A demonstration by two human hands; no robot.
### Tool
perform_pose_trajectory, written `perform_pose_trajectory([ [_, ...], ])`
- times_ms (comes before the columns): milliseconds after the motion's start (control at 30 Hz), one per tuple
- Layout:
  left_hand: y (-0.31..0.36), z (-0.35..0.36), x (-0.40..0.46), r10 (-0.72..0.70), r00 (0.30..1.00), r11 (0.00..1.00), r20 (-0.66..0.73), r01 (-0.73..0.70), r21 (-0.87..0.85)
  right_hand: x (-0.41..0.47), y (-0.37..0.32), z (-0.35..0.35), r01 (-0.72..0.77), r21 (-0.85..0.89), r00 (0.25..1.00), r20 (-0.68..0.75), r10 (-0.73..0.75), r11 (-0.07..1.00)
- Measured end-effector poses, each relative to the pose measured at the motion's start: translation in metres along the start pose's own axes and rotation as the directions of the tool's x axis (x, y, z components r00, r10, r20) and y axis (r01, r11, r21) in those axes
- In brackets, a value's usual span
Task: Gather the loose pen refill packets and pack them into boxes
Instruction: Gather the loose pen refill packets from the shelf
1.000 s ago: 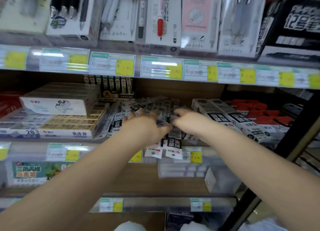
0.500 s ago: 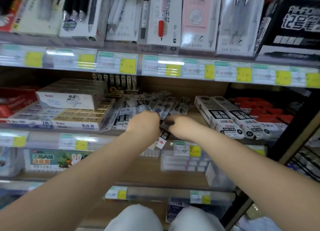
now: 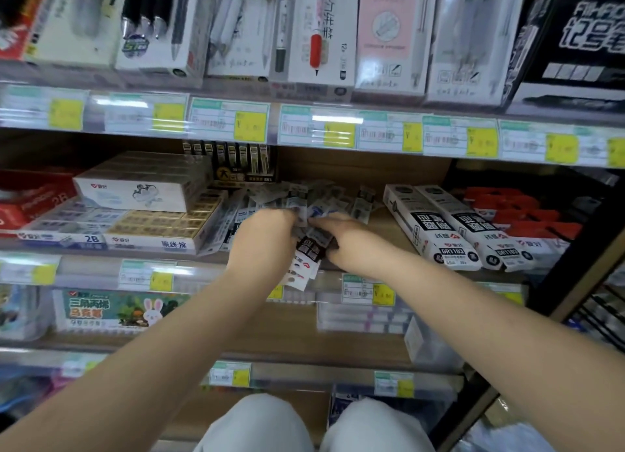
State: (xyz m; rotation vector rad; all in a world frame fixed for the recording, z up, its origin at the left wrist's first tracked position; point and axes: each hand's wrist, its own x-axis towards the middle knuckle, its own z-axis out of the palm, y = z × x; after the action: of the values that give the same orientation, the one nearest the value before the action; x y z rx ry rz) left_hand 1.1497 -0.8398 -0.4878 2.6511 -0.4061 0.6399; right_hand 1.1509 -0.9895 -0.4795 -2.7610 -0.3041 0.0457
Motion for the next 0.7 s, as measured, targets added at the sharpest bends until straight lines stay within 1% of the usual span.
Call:
perform_pose_trajectory([
  [100,-0.001,-0.005,-0.001,-0.076,0.994,0.988,-0.076,0.065,-0.139,0.005,0.004,0.004,-0.009,0.001,0.999,-0.031,0.009,1.0],
  [200,-0.001,-0.007,-0.004,-0.124,0.99,0.97,-0.074,0.105,-0.218,0.009,0.006,0.004,-0.028,-0.02,0.999,-0.042,0.027,0.999],
  [333,0.001,-0.003,-0.008,-0.135,0.991,0.959,-0.013,0.127,-0.253,0.01,0.005,0.005,-0.046,-0.033,0.997,-0.056,0.045,0.998],
  [467,0.003,0.0,-0.01,-0.104,0.995,0.959,0.005,0.102,-0.263,0.007,-0.001,0.004,-0.119,-0.008,0.989,-0.09,0.118,0.993],
  [533,0.005,0.0,-0.01,-0.08,0.997,0.962,0.011,0.08,-0.26,0.007,-0.004,0.003,-0.134,0.006,0.988,-0.076,0.134,0.991],
  [600,0.007,-0.002,-0.011,-0.053,0.998,0.966,0.028,0.058,-0.25,0.006,-0.005,0.002,-0.108,-0.04,0.992,-0.065,0.105,0.993],
  [700,0.009,-0.007,-0.01,-0.051,0.997,0.951,0.065,0.068,-0.302,0.006,-0.003,0.001,-0.013,-0.197,0.992,-0.123,-0.012,0.98],
])
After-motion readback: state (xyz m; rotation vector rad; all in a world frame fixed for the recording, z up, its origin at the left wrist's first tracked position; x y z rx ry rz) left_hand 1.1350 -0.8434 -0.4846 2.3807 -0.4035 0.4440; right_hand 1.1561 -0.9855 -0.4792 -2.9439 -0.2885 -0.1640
